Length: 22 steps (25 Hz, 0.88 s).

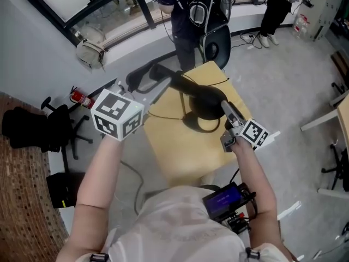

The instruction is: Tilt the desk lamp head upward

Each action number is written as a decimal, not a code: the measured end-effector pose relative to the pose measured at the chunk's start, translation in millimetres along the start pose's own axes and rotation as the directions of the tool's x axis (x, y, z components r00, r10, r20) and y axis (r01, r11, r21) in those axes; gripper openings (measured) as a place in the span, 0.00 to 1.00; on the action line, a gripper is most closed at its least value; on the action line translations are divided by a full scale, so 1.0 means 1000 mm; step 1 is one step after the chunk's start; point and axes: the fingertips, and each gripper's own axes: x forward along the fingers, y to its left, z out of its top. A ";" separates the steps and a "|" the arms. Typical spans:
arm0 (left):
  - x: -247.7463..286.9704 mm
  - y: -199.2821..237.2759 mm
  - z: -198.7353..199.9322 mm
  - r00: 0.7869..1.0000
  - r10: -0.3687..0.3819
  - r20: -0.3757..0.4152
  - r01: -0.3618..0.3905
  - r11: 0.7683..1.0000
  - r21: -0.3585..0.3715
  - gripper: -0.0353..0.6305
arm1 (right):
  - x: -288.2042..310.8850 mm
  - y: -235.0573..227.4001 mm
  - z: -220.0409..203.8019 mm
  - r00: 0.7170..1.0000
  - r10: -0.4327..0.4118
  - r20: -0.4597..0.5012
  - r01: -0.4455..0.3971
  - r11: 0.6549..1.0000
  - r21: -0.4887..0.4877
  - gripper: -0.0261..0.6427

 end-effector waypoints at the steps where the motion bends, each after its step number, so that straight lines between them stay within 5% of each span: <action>1: 0.000 0.000 -0.002 1.000 0.003 -0.005 -0.003 1.000 0.010 0.43 | 0.001 -0.001 -0.003 1.000 -0.009 -0.005 0.009 1.000 0.016 0.47; 4: 0.001 -0.002 -0.005 1.000 0.014 -0.020 -0.013 0.999 0.040 0.43 | -0.001 -0.012 -0.008 0.997 -0.074 -0.015 0.075 0.994 0.084 0.47; 15: 0.004 0.004 -0.011 0.997 0.054 -0.049 -0.048 0.993 0.104 0.40 | -0.002 -0.015 -0.011 0.993 -0.114 -0.025 0.116 0.983 0.139 0.40; 22: 0.002 0.010 -0.012 0.997 0.057 -0.043 -0.053 0.993 0.102 0.40 | 0.010 -0.005 -0.008 0.999 -0.051 -0.018 0.053 0.994 0.094 0.40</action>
